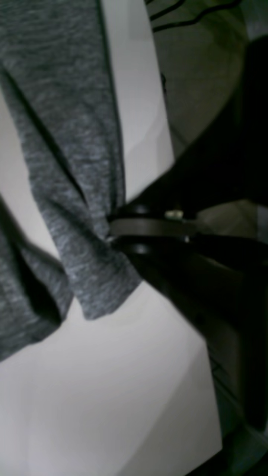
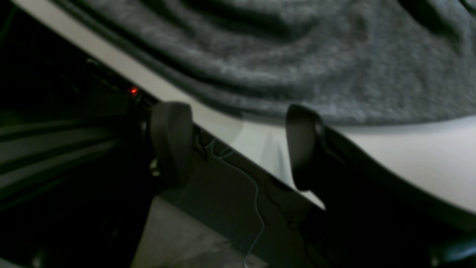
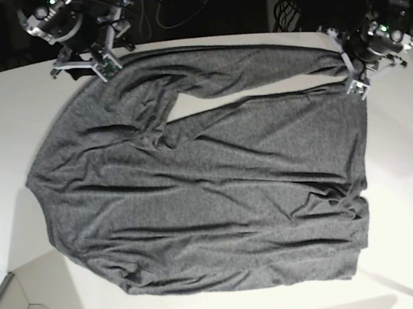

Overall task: Layout the t-shirt on the table in an organized manner, then fold the t-shirt properly
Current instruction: 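Open the right gripper and lift it off the shirt shoulder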

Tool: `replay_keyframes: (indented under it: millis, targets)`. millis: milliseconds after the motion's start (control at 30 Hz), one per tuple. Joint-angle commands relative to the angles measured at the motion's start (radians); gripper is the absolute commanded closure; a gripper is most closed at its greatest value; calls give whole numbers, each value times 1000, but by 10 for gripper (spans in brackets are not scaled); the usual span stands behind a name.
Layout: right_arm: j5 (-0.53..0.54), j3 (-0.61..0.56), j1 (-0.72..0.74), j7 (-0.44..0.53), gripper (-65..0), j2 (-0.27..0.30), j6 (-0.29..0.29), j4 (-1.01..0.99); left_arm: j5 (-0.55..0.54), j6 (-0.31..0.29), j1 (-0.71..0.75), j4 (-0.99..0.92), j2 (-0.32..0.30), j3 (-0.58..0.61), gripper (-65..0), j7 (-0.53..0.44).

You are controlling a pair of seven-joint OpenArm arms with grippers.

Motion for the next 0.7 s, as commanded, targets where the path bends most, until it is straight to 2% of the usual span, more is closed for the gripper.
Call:
replay_keyframes:
  millis: [0, 200, 300, 667]
  targets:
    - [7, -19, -5, 18, -405, 7, 6, 19, 5, 3, -16, 11, -16, -8, -1, -7]
    - [5, -85, 3, 18, -400, 1, 2, 16, 5, 3, -16, 13, -16, -8, -1, -7]
    - [4, -78, 24, 16, -400, -22, 2, 15, 5, 3, -12, 11, -16, -8, -1, -7]
    - [4, -78, 66, 13, -400, -24, 2, -21, 5, 3, -9, 11, -16, -8, -1, -6]
